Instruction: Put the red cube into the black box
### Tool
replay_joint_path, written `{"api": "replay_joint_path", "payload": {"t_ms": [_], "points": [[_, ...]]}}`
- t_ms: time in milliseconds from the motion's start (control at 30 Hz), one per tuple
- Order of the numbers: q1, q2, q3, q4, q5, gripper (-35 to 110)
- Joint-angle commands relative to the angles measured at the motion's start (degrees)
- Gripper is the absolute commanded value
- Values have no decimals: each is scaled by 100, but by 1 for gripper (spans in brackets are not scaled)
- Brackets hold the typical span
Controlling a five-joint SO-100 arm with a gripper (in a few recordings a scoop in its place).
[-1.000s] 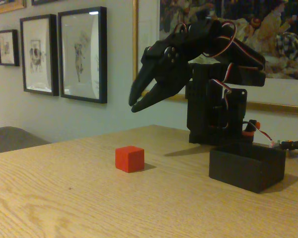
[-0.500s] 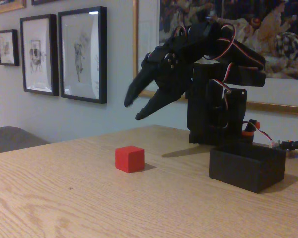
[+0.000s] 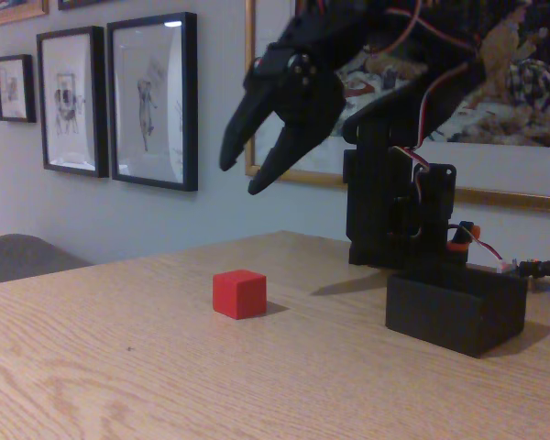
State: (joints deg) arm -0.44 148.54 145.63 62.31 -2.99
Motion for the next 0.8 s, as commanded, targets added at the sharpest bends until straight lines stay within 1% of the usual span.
{"api": "replay_joint_path", "payload": {"t_ms": [0, 167, 433, 767], "points": [[202, -1230, -598, -44, -220, 20], [360, -2162, -668, -272, -290, 24], [545, -2689, -554, -589, -352, 25], [510, -3665, -501, -1301, -439, 25]]}}
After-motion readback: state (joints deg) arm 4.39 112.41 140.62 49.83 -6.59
